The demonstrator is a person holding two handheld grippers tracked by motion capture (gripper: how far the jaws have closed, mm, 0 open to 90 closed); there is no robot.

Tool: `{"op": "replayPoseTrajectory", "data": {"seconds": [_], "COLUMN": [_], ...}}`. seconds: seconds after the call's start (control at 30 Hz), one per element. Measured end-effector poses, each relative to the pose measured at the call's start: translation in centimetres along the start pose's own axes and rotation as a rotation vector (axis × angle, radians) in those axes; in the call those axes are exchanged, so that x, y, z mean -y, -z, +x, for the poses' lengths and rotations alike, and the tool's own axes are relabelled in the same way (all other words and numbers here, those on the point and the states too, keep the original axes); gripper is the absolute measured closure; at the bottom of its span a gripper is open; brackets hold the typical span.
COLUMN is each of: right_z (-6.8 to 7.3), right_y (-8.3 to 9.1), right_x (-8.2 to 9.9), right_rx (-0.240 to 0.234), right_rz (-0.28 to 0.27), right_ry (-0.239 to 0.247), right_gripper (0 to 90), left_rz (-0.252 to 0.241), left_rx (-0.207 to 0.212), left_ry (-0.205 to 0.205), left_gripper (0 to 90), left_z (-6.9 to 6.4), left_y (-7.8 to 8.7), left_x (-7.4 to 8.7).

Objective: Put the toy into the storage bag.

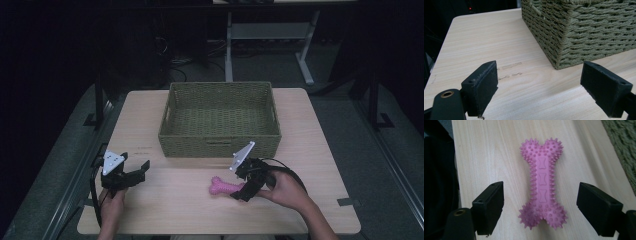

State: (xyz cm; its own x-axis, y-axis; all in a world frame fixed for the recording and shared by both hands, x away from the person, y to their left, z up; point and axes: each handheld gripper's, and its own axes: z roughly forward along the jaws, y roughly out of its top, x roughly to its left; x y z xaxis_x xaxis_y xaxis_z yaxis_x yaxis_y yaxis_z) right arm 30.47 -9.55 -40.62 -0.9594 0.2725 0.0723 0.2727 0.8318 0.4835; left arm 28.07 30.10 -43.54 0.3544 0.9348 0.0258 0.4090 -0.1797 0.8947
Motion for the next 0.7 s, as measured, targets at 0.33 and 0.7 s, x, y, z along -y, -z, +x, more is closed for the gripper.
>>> {"op": "replayPoseTrajectory", "data": {"seconds": [0.33,0.7], "right_z": [-0.2,-0.5], "right_y": [-1.1,-2.7], "right_x": [-0.9,-1.4], "right_rx": [-0.003,-0.007], "right_rz": [0.035,0.087], "right_ry": [0.014,0.019], "right_gripper": [23.0,31.9], "left_rz": [0.000,0.001], "left_rx": [0.002,0.007], "left_ry": [-0.001,0.005], "left_gripper": [13.9,13.8], "left_z": [0.0,0.1], "left_y": [0.0,0.0], "left_x": [0.0,0.1]}}
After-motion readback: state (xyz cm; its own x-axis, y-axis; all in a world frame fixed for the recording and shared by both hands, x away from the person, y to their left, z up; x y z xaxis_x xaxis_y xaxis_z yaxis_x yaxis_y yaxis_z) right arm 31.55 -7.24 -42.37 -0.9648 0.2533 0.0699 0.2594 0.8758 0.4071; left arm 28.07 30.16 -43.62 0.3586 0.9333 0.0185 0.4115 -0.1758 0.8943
